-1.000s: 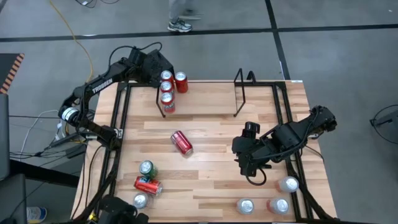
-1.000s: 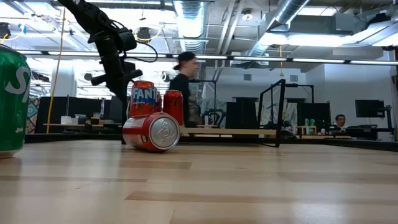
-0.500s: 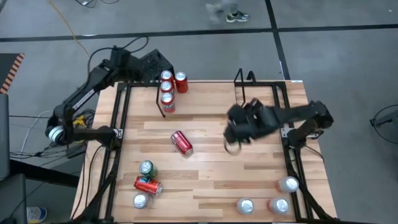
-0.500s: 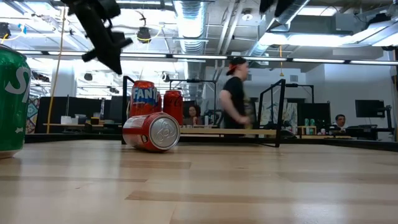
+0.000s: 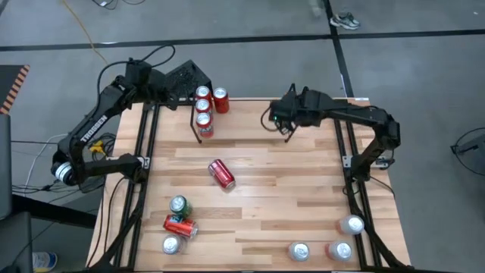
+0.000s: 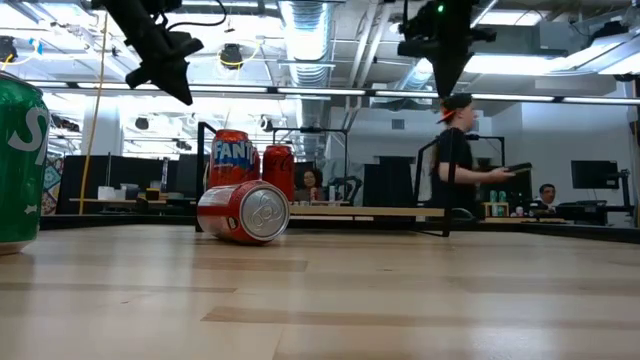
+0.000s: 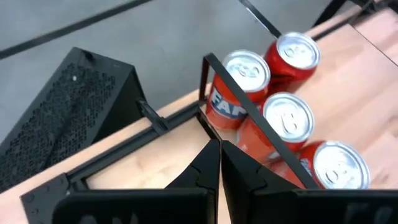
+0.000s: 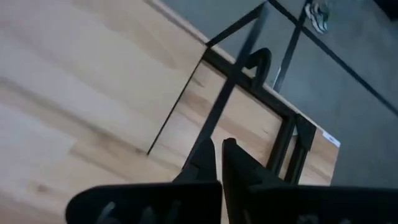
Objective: Place canned beverage on shelf
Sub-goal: Put the red black soda can on the shelf
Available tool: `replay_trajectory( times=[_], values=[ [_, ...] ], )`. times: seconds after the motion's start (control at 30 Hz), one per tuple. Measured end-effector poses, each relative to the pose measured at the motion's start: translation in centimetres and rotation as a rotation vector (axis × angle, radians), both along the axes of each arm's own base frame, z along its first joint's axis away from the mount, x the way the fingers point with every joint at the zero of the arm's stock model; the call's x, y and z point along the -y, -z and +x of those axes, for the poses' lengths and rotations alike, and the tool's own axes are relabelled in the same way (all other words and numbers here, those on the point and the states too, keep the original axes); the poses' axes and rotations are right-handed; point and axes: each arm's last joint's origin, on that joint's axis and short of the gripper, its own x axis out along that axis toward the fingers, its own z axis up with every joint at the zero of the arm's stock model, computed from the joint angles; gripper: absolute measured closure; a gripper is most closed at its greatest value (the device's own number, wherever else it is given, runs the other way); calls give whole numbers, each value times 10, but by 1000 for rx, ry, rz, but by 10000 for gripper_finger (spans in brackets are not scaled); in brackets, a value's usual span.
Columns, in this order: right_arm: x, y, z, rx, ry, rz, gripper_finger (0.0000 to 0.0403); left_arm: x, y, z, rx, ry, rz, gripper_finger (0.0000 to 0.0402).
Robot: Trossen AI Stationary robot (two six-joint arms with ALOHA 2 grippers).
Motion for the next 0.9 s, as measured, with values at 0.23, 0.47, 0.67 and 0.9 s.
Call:
replay_trajectory(
  times=[0.23, 0.47, 0.67, 0.9],
  values=[
    [34, 3, -12, 0, 107, 72, 400, 1, 3, 0, -17, 26, -26, 401],
    [54, 6, -15, 39, 132, 91, 402, 2, 5, 0, -38, 36, -39, 401],
    [66, 36, -26, -55, 188, 131, 403, 3, 6, -1, -48, 39, -51, 401],
    [69, 55, -23, -47, 174, 153, 403, 3, 6, -1, -57, 47, -51, 401]
  ],
)
